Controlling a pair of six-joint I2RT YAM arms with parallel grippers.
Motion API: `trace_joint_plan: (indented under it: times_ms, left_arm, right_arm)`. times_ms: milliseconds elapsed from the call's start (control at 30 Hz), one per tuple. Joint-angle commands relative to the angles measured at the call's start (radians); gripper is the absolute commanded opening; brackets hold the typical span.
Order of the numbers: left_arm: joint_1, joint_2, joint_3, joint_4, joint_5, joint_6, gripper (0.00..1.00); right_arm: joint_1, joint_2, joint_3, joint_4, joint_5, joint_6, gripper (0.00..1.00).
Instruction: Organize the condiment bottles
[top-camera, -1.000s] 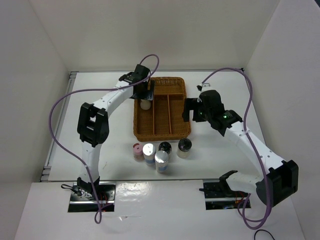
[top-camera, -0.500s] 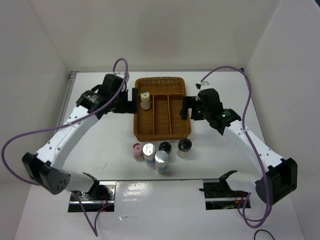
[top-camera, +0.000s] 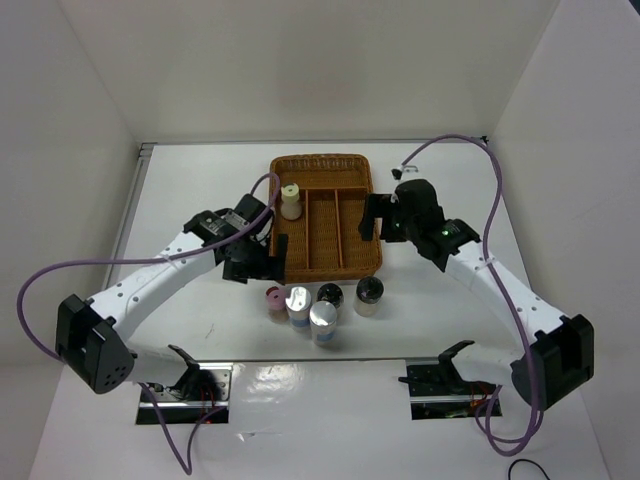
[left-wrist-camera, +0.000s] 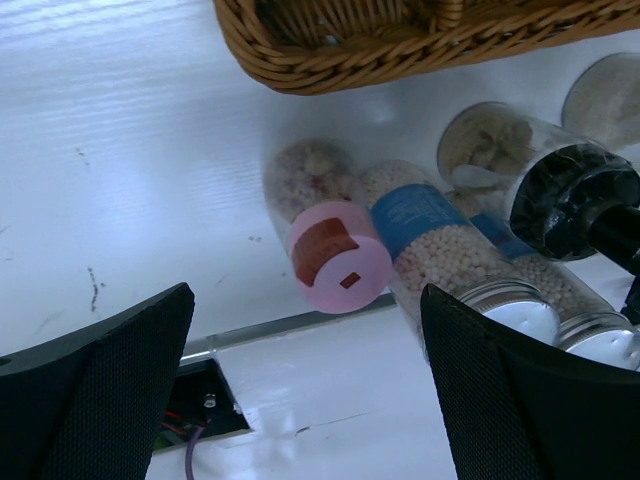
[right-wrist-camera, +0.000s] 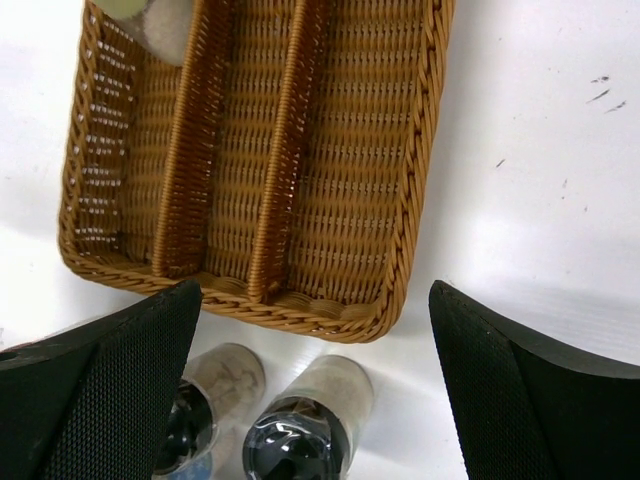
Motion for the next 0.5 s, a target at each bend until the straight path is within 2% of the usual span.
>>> trace_joint_plan:
  times_ms: [0,467]
  left_arm:
    - [-0.023,-0.008,-0.031,0.043,0.062,-0.039,1.00]
    - [-0.075,0.049,-0.121,0.080,-0.007,-0.063,0.97]
  right_arm:
    - [0.010,-0.061,-0.025,0.047,0.014,0.050,0.99]
    - [0.010,-0.161,-0.088,0.029,0.025,0.090,0.99]
